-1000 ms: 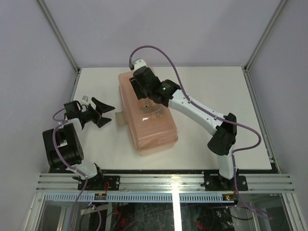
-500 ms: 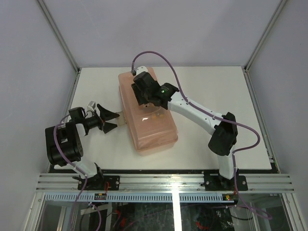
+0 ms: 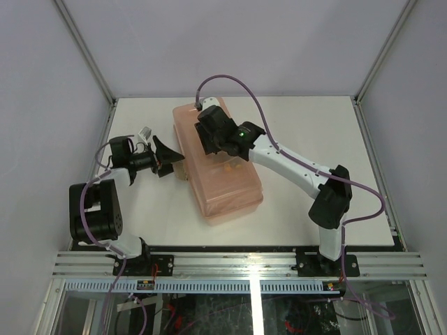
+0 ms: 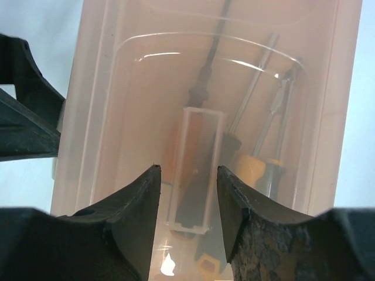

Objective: Pack the tool kit

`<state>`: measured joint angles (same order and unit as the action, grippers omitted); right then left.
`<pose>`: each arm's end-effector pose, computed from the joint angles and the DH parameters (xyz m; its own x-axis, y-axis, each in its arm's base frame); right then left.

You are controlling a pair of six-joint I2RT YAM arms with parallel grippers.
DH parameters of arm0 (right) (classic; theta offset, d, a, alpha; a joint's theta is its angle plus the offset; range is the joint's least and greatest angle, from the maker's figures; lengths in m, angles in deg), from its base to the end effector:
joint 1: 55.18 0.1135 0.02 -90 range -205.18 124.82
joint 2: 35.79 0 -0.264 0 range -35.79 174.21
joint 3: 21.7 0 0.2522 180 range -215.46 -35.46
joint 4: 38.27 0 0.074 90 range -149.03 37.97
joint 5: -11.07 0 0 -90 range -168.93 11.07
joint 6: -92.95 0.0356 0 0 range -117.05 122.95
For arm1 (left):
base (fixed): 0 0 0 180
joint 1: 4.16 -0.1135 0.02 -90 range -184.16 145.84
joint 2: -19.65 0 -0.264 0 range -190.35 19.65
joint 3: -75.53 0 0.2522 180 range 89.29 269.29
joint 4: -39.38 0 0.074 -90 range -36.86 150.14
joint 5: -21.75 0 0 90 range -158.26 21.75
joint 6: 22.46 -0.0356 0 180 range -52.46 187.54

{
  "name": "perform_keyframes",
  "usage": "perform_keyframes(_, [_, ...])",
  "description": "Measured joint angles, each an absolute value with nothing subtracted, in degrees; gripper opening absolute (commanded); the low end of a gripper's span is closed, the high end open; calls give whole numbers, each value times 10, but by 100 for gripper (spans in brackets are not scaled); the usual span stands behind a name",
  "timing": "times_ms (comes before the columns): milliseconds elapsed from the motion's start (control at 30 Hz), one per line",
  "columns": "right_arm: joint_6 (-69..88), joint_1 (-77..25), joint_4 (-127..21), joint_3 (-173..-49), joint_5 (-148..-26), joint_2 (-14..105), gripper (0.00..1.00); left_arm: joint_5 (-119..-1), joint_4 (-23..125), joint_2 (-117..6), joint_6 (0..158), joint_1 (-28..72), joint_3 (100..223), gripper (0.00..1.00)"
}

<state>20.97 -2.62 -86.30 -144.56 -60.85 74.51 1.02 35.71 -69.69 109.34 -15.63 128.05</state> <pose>0.2797 0.3471 0.3534 -0.5214 -0.1973 -0.8302 -0.4625 0.8829 0.0807 0.2922 0.0253 0.1790 -0.8641 -0.4161 -0.2833 0.1624 0.3022 -0.9393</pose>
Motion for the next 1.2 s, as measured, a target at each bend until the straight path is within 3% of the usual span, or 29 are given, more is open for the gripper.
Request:
perform_keyframes(267, [210,-26,-860,-1413,-608,722,50,11,468,-659,1017,-157,1346,100])
perform_keyframes(667, [212,-26,-860,-1413,-615,722,50,12,525,-646,973,-157,1325,100])
perform_keyframes(1200, [214,-26,-876,-1420,-620,723,49,15,246,-649,1153,-129,1224,100])
